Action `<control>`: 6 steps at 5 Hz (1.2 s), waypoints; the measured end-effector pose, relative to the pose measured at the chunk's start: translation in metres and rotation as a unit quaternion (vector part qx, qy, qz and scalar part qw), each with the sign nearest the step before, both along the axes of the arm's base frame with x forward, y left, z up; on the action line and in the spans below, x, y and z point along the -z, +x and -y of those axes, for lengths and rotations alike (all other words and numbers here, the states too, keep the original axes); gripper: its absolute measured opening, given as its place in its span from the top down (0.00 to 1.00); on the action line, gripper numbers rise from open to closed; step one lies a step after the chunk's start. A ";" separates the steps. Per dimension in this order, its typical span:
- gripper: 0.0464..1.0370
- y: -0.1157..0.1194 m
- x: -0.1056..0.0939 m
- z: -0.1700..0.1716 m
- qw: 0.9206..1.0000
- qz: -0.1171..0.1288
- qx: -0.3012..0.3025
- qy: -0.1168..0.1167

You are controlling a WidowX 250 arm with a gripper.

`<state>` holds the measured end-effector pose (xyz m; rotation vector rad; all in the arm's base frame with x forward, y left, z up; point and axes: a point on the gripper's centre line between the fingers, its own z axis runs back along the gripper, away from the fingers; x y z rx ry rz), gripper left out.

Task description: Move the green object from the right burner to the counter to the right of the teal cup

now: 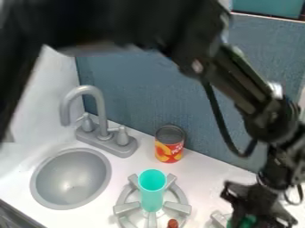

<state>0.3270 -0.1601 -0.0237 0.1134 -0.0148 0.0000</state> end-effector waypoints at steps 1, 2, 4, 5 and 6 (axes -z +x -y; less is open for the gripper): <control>0.67 0.015 -0.010 -0.026 0.999 0.021 -0.042 -0.006; 0.67 0.029 -0.012 -0.051 0.996 0.031 -0.080 -0.009; 0.67 0.045 0.033 -0.064 0.996 -0.008 -0.093 0.010; 0.67 0.048 0.050 -0.064 0.995 -0.019 -0.092 0.014; 0.67 0.053 0.053 -0.063 0.995 -0.025 -0.094 0.016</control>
